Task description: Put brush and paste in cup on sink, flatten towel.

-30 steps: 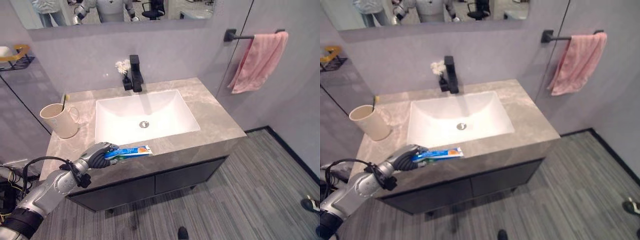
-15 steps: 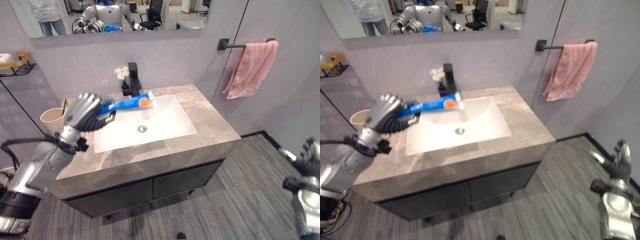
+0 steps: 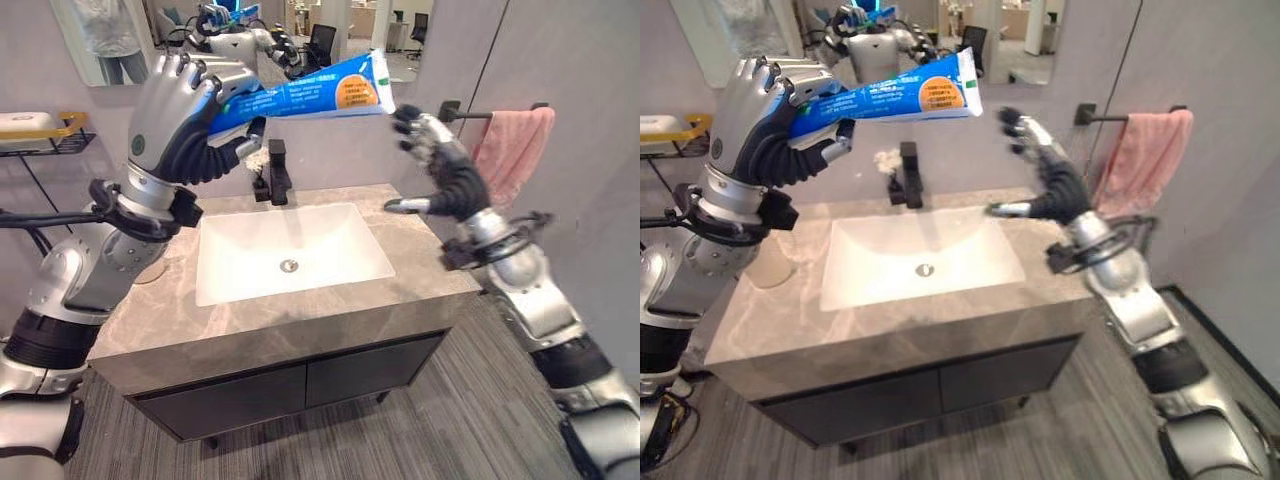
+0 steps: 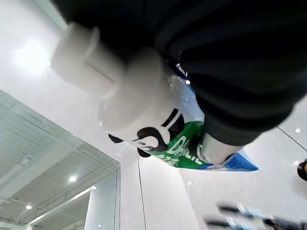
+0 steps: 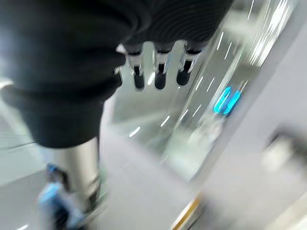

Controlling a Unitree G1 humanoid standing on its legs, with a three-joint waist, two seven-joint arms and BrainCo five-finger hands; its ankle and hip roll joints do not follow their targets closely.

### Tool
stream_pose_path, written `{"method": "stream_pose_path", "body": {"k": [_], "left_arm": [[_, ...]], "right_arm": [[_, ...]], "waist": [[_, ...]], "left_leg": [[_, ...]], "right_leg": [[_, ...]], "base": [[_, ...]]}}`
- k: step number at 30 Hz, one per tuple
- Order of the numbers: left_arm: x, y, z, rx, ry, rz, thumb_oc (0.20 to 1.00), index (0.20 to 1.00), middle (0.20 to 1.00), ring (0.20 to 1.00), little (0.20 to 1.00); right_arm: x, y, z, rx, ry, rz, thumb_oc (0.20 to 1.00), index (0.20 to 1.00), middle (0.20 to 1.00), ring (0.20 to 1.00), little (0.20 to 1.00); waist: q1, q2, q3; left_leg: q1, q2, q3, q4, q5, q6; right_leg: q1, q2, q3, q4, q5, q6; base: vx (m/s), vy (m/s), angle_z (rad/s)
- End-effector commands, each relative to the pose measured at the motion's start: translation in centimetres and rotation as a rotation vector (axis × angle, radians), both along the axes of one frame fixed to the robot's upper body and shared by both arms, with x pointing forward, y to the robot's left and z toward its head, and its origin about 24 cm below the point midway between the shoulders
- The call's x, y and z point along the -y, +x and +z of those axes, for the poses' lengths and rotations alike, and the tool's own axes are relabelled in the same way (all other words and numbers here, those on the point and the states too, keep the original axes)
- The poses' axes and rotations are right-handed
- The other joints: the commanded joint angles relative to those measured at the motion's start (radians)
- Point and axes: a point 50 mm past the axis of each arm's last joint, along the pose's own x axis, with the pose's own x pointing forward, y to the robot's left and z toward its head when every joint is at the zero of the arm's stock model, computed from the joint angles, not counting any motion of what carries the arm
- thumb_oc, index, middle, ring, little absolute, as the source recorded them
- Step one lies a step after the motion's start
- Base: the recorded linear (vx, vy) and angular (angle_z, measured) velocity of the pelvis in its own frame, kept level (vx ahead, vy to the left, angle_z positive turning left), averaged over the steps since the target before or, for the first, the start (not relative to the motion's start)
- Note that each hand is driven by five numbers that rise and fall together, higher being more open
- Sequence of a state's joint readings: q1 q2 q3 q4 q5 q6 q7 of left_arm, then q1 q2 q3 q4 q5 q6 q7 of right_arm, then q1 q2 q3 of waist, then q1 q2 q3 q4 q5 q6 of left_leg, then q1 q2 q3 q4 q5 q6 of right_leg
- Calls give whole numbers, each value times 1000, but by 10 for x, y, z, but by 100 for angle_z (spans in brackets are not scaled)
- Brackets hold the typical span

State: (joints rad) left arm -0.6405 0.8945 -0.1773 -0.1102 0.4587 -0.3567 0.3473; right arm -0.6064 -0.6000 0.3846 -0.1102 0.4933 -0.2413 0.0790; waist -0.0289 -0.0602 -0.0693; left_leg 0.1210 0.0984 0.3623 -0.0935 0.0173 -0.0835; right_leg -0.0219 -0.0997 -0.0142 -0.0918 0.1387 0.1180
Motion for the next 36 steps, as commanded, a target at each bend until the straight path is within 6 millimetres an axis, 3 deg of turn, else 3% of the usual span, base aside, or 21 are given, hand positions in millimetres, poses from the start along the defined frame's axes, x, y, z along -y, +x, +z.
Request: {"method": "stream_pose_path", "body": {"k": [1,9,15,21,36], "left_arm": [[6,1,24,85,-77,-43,200,200,200,200,200],[16,9,-3,-32,-128,-101,200,200,200,200,200],[21,10,-21,-110,-165,-142,200,200,200,200,200],[22,10,-37,-164,-149,-136,200,200,200,200,200],[16,5,-62,-293,-150,-146,200,200,200,200,200]], "right_arm": [[-26,-9,38,73,219,220,1000,1000,1000,1000,1000],[-79,-34,58,61,384,517,1000,1000,1000,1000,1000],[-85,-37,62,32,473,569,1000,1000,1000,1000,1000],[-87,-30,47,-19,453,490,1000,1000,1000,1000,1000],[-78,-18,35,123,195,170,1000,1000,1000,1000,1000]], "waist": [[15,-11,-30],[46,-20,-16],[53,-24,-11],[55,-26,-9],[47,-19,-5]], "left_leg": [[-34,56,-94,6,17,-31],[-49,47,-128,6,25,-32],[-55,42,-138,6,26,-30],[-58,38,-143,6,27,-26],[-53,41,-136,6,26,-22]], "right_leg": [[32,-89,-55,5,18,70],[50,-101,-94,5,14,63],[55,-107,-105,5,13,62],[56,-111,-110,5,16,59],[49,-110,-102,5,16,59]], "base": [[0,0,0],[-5,14,15],[-2,5,5],[0,0,0],[0,0,0]]}}
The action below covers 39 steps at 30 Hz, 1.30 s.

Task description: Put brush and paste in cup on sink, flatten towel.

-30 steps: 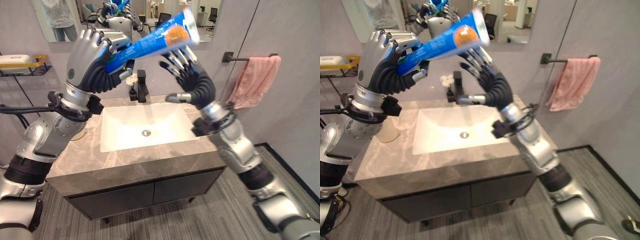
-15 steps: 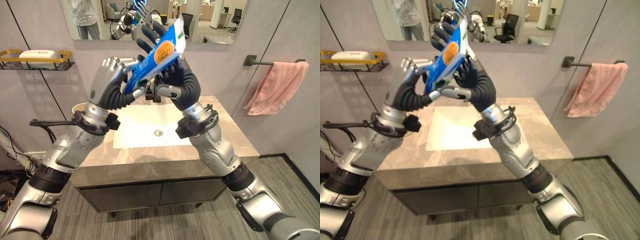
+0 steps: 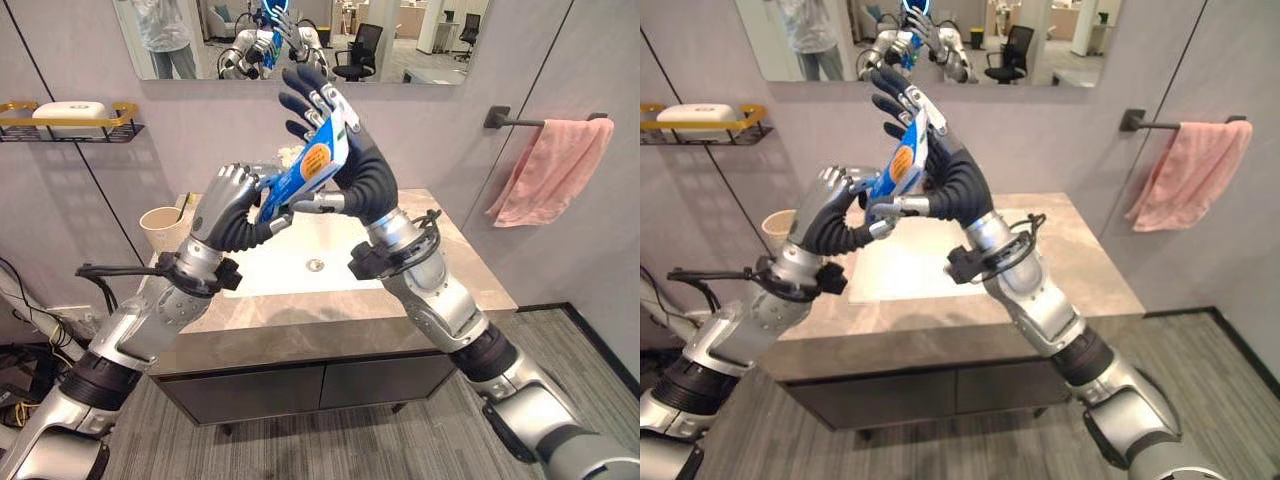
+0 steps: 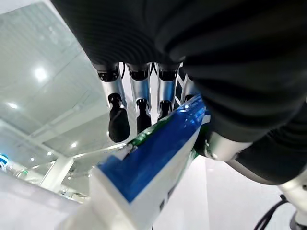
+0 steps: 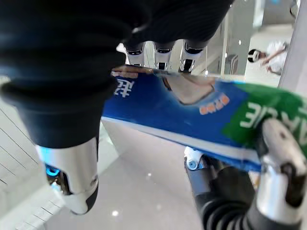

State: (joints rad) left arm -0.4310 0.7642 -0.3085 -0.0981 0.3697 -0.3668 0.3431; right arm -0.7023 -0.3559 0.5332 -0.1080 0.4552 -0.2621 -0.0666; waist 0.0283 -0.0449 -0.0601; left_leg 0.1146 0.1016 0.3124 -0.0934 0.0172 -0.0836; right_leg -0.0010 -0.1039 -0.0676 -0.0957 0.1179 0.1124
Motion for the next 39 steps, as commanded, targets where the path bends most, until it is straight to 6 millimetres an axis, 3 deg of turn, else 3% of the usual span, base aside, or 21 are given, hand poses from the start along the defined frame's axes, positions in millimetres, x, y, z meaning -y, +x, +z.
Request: {"method": "stream_pose_path", "body": {"k": [1,3,4,6,7,9,11,13,14,24,25,26,27,28,39], "left_arm": [[-1,3,24,60,-33,-23,200,200,200,200,200],[1,0,24,55,-32,-42,200,200,200,200,200],[1,0,24,54,-32,-41,200,200,200,200,200],[2,0,24,50,-39,-51,200,200,200,200,200],[3,0,24,48,-40,-50,200,200,200,200,200],[4,0,23,43,-44,-57,200,200,200,200,200],[5,0,24,46,-49,-61,200,200,200,200,200],[7,0,23,44,-50,-65,200,200,200,200,200],[8,0,22,39,-54,-72,200,200,200,200,200],[6,1,9,-19,-105,-54,200,200,200,200,200],[4,2,2,-60,-128,-48,360,360,360,360,360],[3,2,2,-61,-129,-48,416,416,416,416,416],[0,2,-3,-98,-157,-39,859,859,859,859,859],[0,2,-3,-99,-157,-39,1000,1000,1000,1000,1000],[-13,-3,-28,-233,-323,-7,1000,1000,1000,1000,1000]], "right_arm": [[-7,-5,28,120,21,6,1000,1000,1000,1000,1000],[-8,-3,26,101,20,1,1000,1000,1000,1000,1000],[-8,-2,26,101,20,2,940,940,940,940,940],[-10,-1,23,80,22,10,915,915,915,915,915],[-10,-1,23,78,21,11,812,812,812,812,812],[-11,0,21,64,23,12,746,746,746,746,746],[-11,0,20,56,25,15,542,542,542,542,542],[-12,0,19,48,29,20,495,495,495,495,495],[-12,-1,19,47,33,25,200,200,200,200,200],[-8,-3,16,17,80,34,200,200,200,200,200],[-5,-2,14,3,97,29,200,200,200,200,200],[-5,-2,14,2,96,29,200,200,200,200,200],[-2,-2,13,-5,111,19,200,200,200,200,200],[-3,-2,13,-6,111,20,200,200,200,200,200],[6,1,21,28,150,-50,200,200,200,200,200]], "waist": [[-10,-35,-14],[-8,-34,-11],[-9,-34,-11],[-8,-34,-11],[-8,-35,-10],[-7,-34,-9],[-7,-34,-7],[-7,-34,-6],[-7,-35,-6],[-4,-42,-1],[-2,-46,3],[-2,-46,2],[1,-49,5],[1,-49,4],[32,-75,30]], "left_leg": [[-46,37,-86,6,26,-22],[-47,38,-87,6,27,-22],[-48,38,-87,6,27,-22],[-48,39,-88,6,28,-22],[-48,39,-88,6,28,-22],[-50,40,-89,6,31,-22],[-52,41,-91,6,32,-23],[-53,42,-91,6,33,-23],[-53,42,-92,6,33,-23],[-54,42,-94,6,33,-21],[-54,40,-96,6,31,-18],[-54,40,-96,6,31,-18],[-54,37,-99,6,28,-15],[-54,36,-99,6,28,-15],[-75,8,-128,6,20,7]], "right_leg": [[28,-106,-49,8,37,64],[29,-106,-50,8,35,63],[29,-106,-50,8,35,63],[30,-105,-50,8,35,62],[30,-104,-50,8,35,62],[29,-104,-51,9,35,61],[28,-103,-52,9,35,60],[27,-102,-52,9,35,60],[28,-101,-54,9,35,59],[29,-102,-57,10,34,59],[30,-104,-59,11,35,59],[30,-104,-59,11,34,59],[32,-105,-62,13,34,59],[32,-105,-62,12,34,59],[32,-130,-83,29,35,64]], "base": [[0,0,0],[0,0,0],[0,0,0],[0,0,0],[0,0,0],[0,0,0],[0,0,0],[0,0,0],[0,0,0],[0,0,0],[0,0,0],[-4,35,2],[0,0,0],[3,36,4],[3,44,7]]}}
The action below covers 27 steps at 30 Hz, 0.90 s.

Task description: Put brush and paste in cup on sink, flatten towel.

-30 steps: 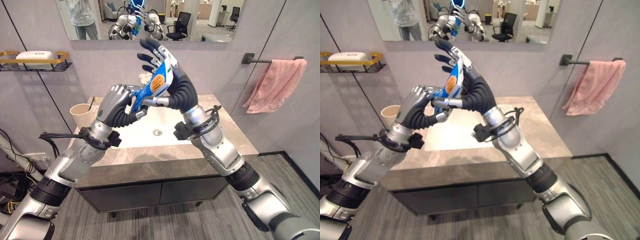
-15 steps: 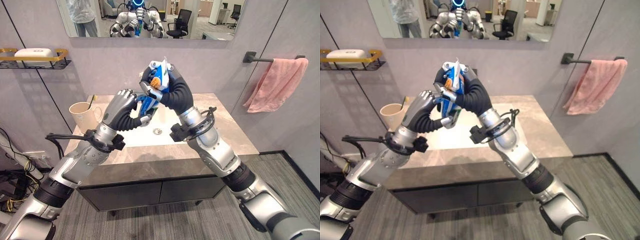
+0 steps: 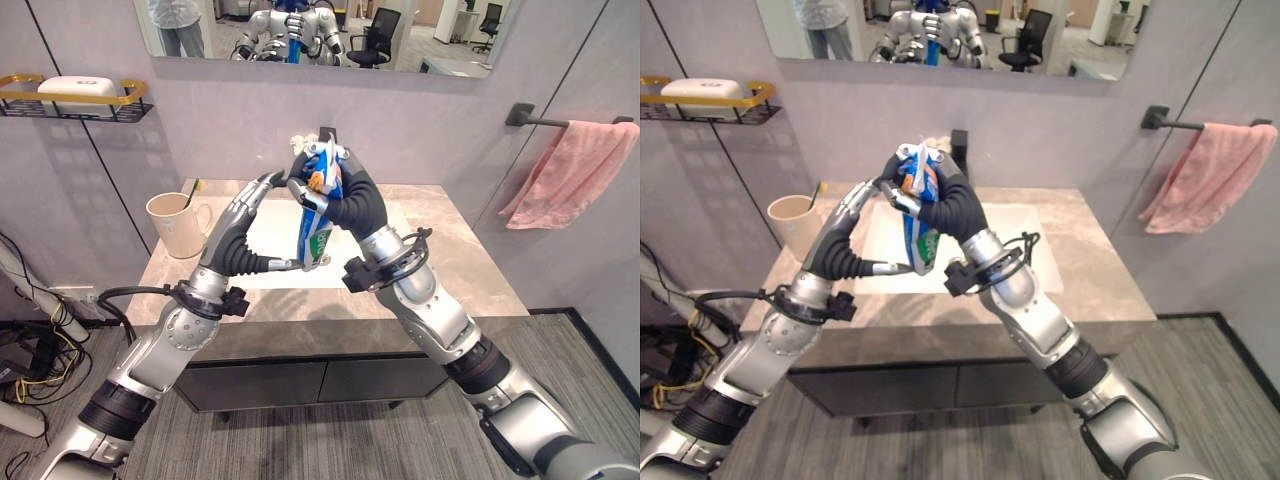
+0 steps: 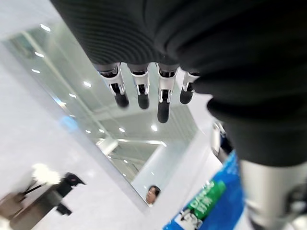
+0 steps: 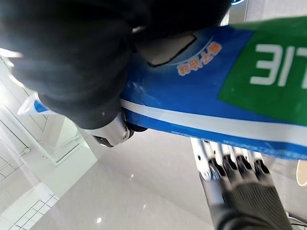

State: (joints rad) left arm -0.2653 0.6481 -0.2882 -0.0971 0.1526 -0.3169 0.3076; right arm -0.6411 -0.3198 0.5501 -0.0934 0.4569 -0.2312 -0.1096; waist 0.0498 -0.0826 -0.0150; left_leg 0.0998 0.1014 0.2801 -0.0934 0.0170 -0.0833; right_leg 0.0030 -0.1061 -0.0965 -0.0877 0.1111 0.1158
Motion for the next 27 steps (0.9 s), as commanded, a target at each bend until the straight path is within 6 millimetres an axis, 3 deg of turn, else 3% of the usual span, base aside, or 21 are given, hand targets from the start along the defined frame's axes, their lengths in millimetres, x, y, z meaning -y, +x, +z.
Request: {"method": "stream_pose_path", "body": {"k": [1,8,11,13,17,19,25,27], "left_arm": [[-7,3,15,47,-46,5,1000,1000,1000,1000,1000],[-27,-12,-8,-46,-63,72,1000,1000,1000,1000,1000],[-41,-26,-27,-149,-48,86,1000,1000,1000,1000,1000],[-58,-48,-47,-326,-27,62,1000,1000,1000,1000,1000],[-67,-59,-56,-436,2,37,1000,1000,1000,1000,1000],[-81,-67,-68,-561,2,43,1000,1000,1000,1000,1000],[-94,-74,-83,-709,37,35,1000,1000,1000,1000,1000],[-109,-85,-104,-821,-103,106,1000,1000,1000,1000,1000]], "right_arm": [[10,-1,43,150,130,-37,200,200,200,200,200],[27,0,68,268,134,-147,200,200,200,200,200],[38,5,86,341,119,-225,200,200,200,200,200],[48,7,113,440,101,-309,200,200,200,200,200],[47,10,127,476,102,-336,200,200,200,200,200],[47,15,139,506,79,-381,200,200,200,200,200],[60,22,148,538,50,-477,200,200,200,200,200],[70,23,147,544,44,-524,200,200,200,200,200]], "waist": [[13,-40,-14],[48,-55,0],[82,-63,6],[128,-71,18],[152,-76,27],[180,-78,38],[199,-63,60],[208,-39,70]], "left_leg": [[-64,5,-101,6,19,9],[-87,-21,-124,6,13,30],[-101,-34,-136,6,12,35],[-125,-48,-157,6,12,42],[-143,-58,-173,6,17,45],[-166,-69,-200,6,22,48],[-175,-107,-258,6,22,75],[-159,-141,-281,7,17,105]], "right_leg": [[26,-131,-55,25,41,60],[12,-147,-63,43,49,69],[13,-155,-72,34,61,75],[13,-163,-90,23,78,82],[13,-167,-109,19,89,86],[12,-172,-130,25,95,90],[2,-191,-134,105,126,93],[-8,-216,-117,190,169,89]], "base": [[4,51,2],[3,59,12],[9,53,1],[6,58,8],[2,27,24],[3,33,24],[30,79,38],[42,168,26]]}}
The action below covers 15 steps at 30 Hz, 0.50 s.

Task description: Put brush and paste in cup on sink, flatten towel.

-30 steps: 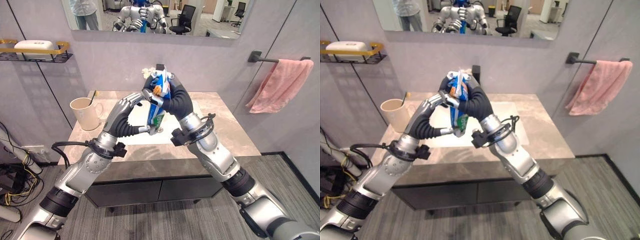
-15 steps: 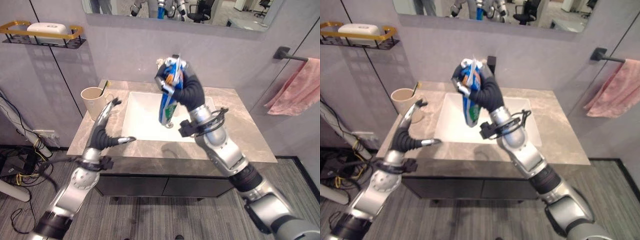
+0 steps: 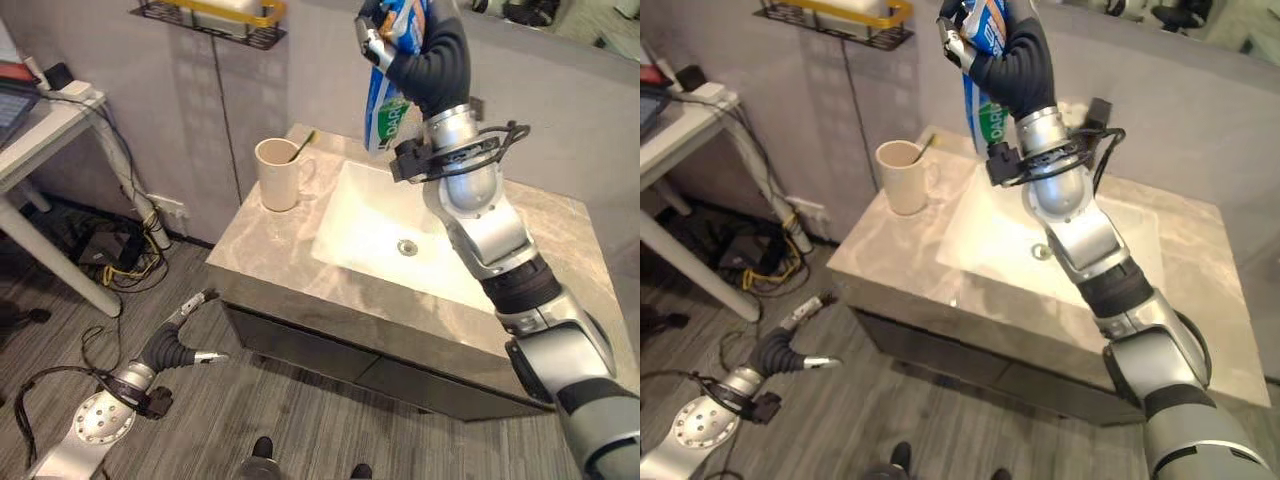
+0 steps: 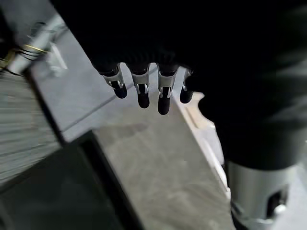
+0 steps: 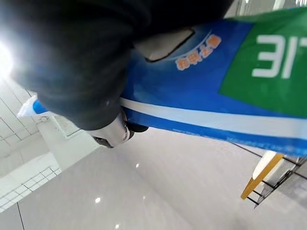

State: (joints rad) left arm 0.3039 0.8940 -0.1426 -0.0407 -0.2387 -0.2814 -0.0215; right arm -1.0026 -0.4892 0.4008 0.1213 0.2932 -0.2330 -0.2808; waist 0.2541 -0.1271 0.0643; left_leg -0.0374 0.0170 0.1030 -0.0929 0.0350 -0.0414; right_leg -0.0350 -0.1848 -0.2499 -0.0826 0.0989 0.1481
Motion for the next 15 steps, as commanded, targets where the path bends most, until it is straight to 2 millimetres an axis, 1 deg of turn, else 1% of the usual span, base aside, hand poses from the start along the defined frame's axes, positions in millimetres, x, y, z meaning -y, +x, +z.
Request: {"method": "stream_pose_path", "body": {"k": [1,2,3,4,5,6,7,8,9,11,13,14,15], "left_arm": [[-8,-3,-3,-43,-96,34,1000,1000,1000,1000,1000],[-11,-7,-3,-63,-108,32,1000,1000,1000,1000,1000],[-12,-8,-3,-80,-110,27,1000,1000,1000,1000,1000],[-12,-9,-4,-96,-107,17,1000,1000,1000,1000,1000],[-12,-9,-4,-96,-107,17,1000,1000,1000,1000,1000],[-9,-8,-7,-120,-124,-1,1000,1000,1000,1000,1000],[-9,-8,-6,-120,-135,-7,1000,1000,1000,1000,1000],[-9,-8,-8,-125,-145,4,1000,1000,1000,1000,1000],[-9,-8,-8,-124,-146,4,1000,1000,1000,1000,1000],[-9,-9,-11,-139,-176,14,1000,1000,1000,1000,1000],[-11,-9,-13,-143,-190,38,1000,1000,1000,1000,1000],[-12,-9,-16,-151,-203,55,1000,1000,1000,1000,1000],[-13,-10,-18,-165,-211,62,1000,1000,1000,1000,1000]], "right_arm": [[19,-18,46,216,47,-69,200,200,200,200,200],[26,-17,48,219,39,-95,200,200,200,200,200],[32,-14,50,217,53,-120,200,200,200,200,200],[37,-10,49,203,62,-141,200,200,200,200,200],[37,-10,49,203,62,-141,200,200,200,200,200],[42,-9,50,199,67,-152,200,200,200,200,200],[44,-7,51,188,65,-155,200,200,200,200,200],[43,-6,54,188,82,-144,200,200,200,200,200],[43,-6,54,189,82,-143,200,200,200,200,200],[42,-9,61,215,70,-145,200,200,200,200,200],[41,-11,64,234,48,-160,200,200,200,200,200],[42,-12,65,243,38,-178,200,200,200,200,200],[44,-13,66,248,28,-189,200,200,200,200,200]], "waist": [[3,6,-9],[-5,31,3],[-9,49,6],[-23,71,6],[-23,71,5],[-50,90,4],[-56,99,6],[-48,94,12],[-54,97,13],[-76,107,27],[-86,108,44],[-94,109,51],[-95,101,44]], "left_leg": [[-21,-57,-104,6,-1,64],[-9,-74,-124,13,-3,81],[0,-82,-136,13,-4,91],[16,-89,-151,11,-10,99],[14,-89,-151,11,-9,98],[26,-86,-166,6,-8,100],[31,-86,-163,6,-8,97],[39,-103,-155,6,-14,91],[41,-101,-161,6,-14,91],[65,-100,-186,6,-24,88],[90,-101,-202,6,-31,82],[101,-103,-217,6,-37,81],[108,-108,-229,6,-43,75]], "right_leg": [[28,-138,38,189,180,58],[-2,-138,76,266,202,49],[-19,-124,98,309,199,41],[-52,-58,143,358,133,21],[-53,-58,144,359,133,21],[-100,32,186,359,28,-13],[-142,59,185,346,-9,-20],[-150,26,134,262,25,-11],[-138,28,126,246,33,-11],[-196,44,155,159,75,-3],[-233,37,179,113,130,12],[-237,39,195,117,138,15],[-208,36,191,104,124,14]], "base": [[53,257,29],[35,235,18],[83,329,25],[57,198,24],[80,176,33],[69,145,36],[134,134,25],[104,57,24],[116,-30,14],[144,-48,27],[158,-58,47],[136,-57,44],[83,-33,41]]}}
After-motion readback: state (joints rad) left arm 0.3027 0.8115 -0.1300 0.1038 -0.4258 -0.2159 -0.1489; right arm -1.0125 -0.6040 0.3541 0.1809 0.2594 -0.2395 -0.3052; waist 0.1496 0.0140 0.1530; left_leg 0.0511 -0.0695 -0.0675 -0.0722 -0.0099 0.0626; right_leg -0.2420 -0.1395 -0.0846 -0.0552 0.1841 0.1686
